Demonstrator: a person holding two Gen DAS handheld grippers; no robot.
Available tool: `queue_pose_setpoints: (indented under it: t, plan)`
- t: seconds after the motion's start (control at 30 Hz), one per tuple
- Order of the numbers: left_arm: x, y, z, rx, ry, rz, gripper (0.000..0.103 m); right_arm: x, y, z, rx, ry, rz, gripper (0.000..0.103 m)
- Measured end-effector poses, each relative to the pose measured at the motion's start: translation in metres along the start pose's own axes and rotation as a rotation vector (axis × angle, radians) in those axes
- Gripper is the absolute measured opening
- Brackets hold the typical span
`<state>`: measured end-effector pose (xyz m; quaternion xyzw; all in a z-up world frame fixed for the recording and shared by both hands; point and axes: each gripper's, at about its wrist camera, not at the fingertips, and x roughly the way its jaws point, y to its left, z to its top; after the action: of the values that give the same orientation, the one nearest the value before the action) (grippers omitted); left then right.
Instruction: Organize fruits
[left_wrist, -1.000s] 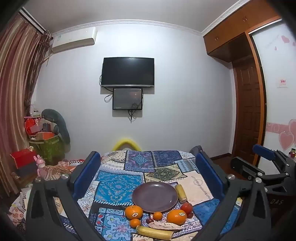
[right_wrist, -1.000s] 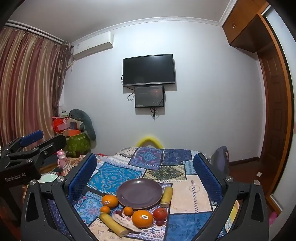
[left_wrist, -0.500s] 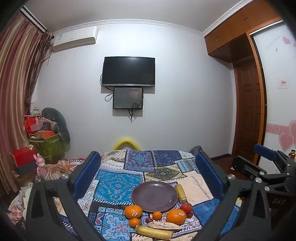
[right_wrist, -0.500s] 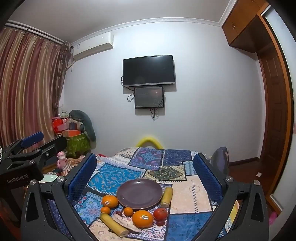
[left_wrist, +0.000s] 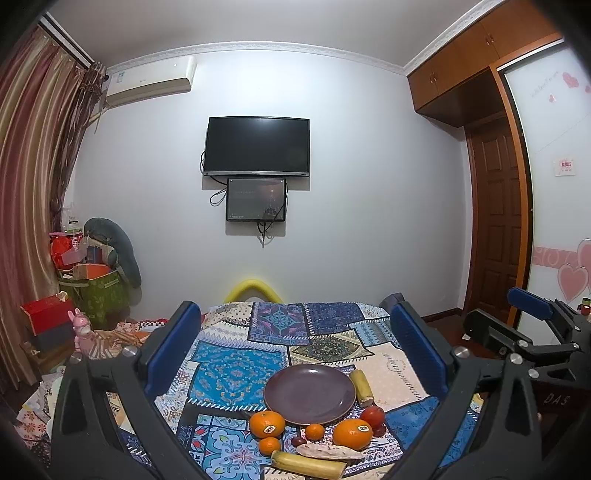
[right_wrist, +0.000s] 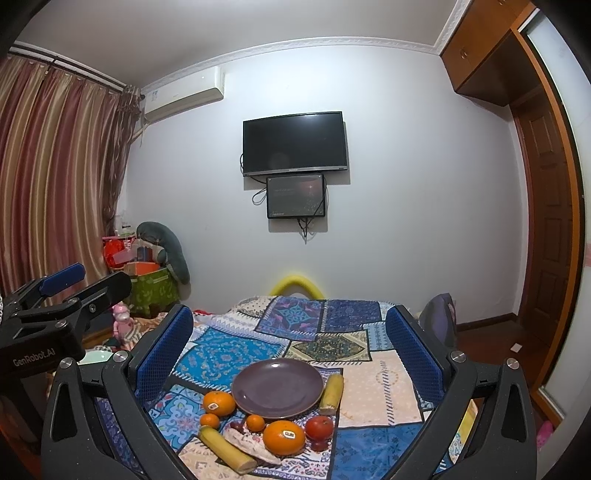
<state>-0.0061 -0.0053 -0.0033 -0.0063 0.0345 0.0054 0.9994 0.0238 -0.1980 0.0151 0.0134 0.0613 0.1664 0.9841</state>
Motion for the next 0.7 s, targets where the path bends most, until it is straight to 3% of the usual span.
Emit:
queue_pose_setpoints:
  t: [0.7]
  plan:
    - [0.0009,-0.0039,-0.0032,0.019,-0.013,-0.003,0.103,-0.0042,-0.0027,0.0017,0.000,-0.009,-0.013,0.103]
